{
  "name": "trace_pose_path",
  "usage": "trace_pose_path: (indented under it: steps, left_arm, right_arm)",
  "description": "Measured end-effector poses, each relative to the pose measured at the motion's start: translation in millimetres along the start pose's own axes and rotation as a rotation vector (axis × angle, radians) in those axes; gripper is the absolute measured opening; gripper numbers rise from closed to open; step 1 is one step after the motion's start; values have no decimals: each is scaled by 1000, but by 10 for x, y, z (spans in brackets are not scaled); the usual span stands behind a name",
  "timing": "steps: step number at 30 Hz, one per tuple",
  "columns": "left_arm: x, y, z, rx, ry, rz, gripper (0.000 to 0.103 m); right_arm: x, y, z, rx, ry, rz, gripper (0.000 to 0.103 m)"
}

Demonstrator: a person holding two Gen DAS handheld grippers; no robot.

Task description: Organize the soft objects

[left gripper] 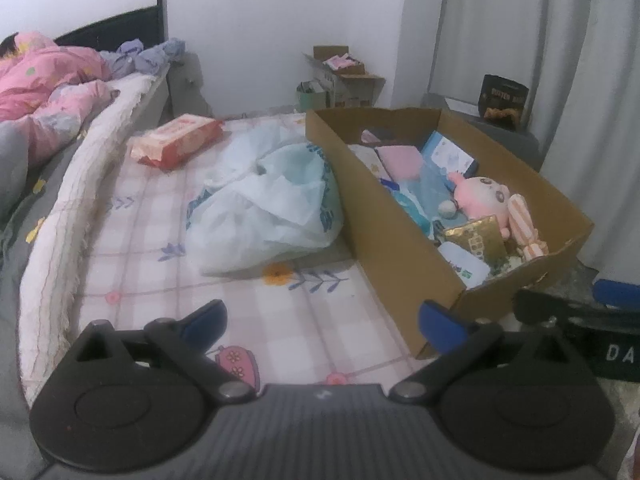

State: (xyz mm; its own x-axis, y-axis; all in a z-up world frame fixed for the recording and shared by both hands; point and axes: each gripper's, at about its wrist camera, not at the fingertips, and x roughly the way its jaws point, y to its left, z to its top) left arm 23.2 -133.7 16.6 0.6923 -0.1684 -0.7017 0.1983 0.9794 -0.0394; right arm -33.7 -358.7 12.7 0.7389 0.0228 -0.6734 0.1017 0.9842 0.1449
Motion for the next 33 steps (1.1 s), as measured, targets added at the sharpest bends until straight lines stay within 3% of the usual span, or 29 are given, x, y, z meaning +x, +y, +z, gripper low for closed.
trace_pose_path:
  steps: [33]
  left_arm:
    - [86,-41,30,1,12,27,102]
  right_arm:
    - [156,-67,33,-18,28,-7,102]
